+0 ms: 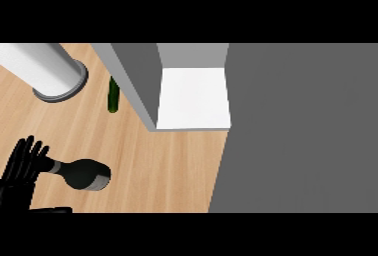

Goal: Pick up the wine, place it into the cabinet and close the cabinet

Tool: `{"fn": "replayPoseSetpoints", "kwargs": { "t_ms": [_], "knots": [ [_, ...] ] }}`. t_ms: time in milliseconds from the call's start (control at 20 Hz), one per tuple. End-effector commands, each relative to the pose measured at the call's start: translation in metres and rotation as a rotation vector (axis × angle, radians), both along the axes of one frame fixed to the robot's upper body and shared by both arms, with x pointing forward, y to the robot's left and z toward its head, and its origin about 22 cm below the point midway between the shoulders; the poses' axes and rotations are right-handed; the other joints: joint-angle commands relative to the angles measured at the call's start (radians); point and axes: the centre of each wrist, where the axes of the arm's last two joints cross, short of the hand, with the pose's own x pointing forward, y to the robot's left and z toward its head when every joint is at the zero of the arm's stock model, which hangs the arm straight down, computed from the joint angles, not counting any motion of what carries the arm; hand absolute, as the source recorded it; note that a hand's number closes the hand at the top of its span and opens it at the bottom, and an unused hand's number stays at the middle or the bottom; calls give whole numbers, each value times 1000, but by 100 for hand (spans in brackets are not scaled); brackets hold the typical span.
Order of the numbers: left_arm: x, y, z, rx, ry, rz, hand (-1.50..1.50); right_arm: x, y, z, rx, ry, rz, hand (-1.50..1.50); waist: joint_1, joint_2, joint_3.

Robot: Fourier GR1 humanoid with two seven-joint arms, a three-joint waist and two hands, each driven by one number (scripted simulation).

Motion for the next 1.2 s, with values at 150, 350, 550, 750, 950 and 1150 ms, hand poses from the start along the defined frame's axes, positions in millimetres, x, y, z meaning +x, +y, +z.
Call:
{"fn": "replayPoseSetpoints", "kwargs": {
  "t_ms": [150, 350, 550, 750, 950, 1150],
  "knots": [
    [7, -2, -37, -5, 32, 22, -150, -34, -14, 21, 20, -87, -41, -150, -2, 0, 0],
    [-4, 19, -46, -1, 22, 46, -150, -31, -8, 19, 27, -106, -31, -150, 4, 0, 0],
    [9, 2, -64, -33, 51, -5, -150, -31, -17, 24, 1, -93, -48, -150, 3, 1, 1],
    [10, 2, -82, -106, 92, -52, -150, -38, -14, 25, 9, -83, -23, -150, -6, -1, -1],
    [3, 2, -95, -128, 90, -88, -150, -41, -20, 26, 0, -105, -36, -150, -5, -1, 0],
    [23, -13, -101, -147, 80, -91, -150, -38, -19, 28, 3, -88, -24, -150, 0, 1, 0]
  ]
}}
